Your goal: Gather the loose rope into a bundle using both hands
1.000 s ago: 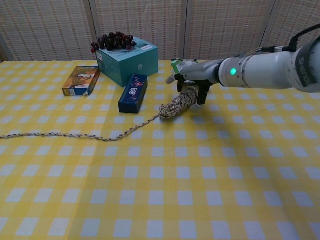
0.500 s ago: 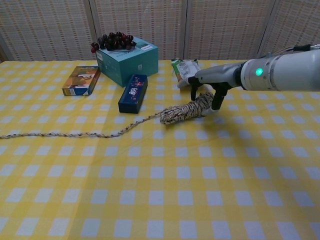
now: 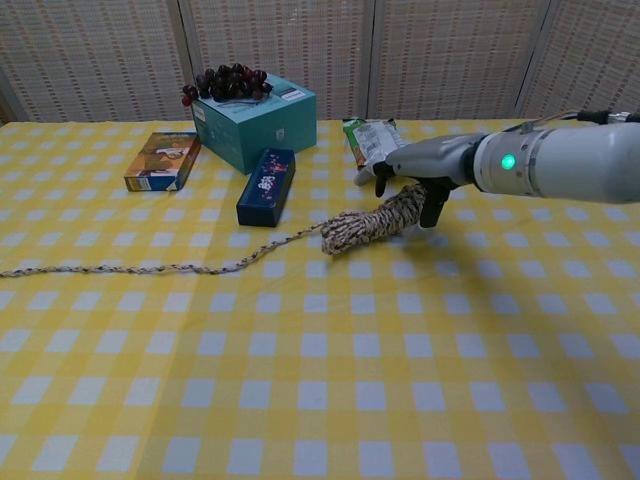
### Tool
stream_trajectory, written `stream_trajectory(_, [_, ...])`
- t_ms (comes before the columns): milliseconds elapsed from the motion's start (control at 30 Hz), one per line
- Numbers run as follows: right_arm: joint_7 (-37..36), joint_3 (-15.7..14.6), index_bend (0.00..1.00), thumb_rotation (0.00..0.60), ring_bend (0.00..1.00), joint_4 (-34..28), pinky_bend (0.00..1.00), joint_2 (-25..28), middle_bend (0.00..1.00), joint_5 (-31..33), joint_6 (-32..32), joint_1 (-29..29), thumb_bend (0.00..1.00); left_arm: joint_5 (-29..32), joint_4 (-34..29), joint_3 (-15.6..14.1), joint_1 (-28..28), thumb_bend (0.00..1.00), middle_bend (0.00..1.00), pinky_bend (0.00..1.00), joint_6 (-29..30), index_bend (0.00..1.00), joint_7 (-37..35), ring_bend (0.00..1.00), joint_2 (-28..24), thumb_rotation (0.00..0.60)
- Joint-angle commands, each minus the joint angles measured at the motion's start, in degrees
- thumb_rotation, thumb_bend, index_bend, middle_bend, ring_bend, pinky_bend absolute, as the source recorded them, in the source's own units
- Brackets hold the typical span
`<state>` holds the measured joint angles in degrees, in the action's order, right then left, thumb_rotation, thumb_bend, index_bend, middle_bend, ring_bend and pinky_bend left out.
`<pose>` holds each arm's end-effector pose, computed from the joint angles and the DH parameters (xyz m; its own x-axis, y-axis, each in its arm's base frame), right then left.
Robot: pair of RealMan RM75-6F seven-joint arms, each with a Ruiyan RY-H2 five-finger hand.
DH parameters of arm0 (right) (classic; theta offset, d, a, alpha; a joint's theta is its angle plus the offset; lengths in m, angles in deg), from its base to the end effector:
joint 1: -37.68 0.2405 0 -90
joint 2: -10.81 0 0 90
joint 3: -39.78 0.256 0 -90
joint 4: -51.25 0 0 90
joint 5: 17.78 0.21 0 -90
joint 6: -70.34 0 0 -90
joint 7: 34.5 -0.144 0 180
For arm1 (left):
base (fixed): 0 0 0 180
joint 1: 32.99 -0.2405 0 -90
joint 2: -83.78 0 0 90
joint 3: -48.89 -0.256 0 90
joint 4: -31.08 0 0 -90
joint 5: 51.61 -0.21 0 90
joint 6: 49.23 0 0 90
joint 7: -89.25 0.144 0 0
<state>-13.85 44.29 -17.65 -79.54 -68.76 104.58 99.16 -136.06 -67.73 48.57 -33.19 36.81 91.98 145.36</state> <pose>-0.1256 -0.4101 -0.0448 0.6754 -0.3819 0.6308 -0.7260 -0.4944 0.4781 -0.3129 0.1407 0.1591 0.3723 0.0801 0.9246 0.9203 0.0971 -0.3790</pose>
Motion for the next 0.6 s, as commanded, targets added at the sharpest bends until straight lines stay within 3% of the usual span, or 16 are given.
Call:
stream_trajectory(33, [1.2, -0.8, 0.14, 0.6, 0.0, 0.8, 0.02, -0.9, 0.19, -0.9, 0.7, 0.1, 0.28, 0.1, 0.2, -0.1, 0.0, 0.28, 0.19, 0.13, -0.2, 0.26, -0.2, 0.15, 0.0, 0.6])
stream_trajectory(167, [1.6, -0.7, 0.21, 0.6, 0.03, 2.2, 0.03, -2.1, 0.21, -1.1, 1.6, -0.3, 0.32, 0.1, 0.3, -0.1, 0.1, 0.28, 0.18, 0.13, -0.6, 0.26, -0.5, 0.15, 0.2, 0.6])
stream_trajectory(600, [2.2, -0.1, 0.26, 0.6, 0.07, 6.1, 0.06, -5.8, 0.26, -3.1, 3.5, -1.2, 0.32, 0.2, 1.0, -0.2, 0.1, 0.28, 0.18, 0.13, -0.8, 0.26, -1.3, 0.15, 0.4, 0.6])
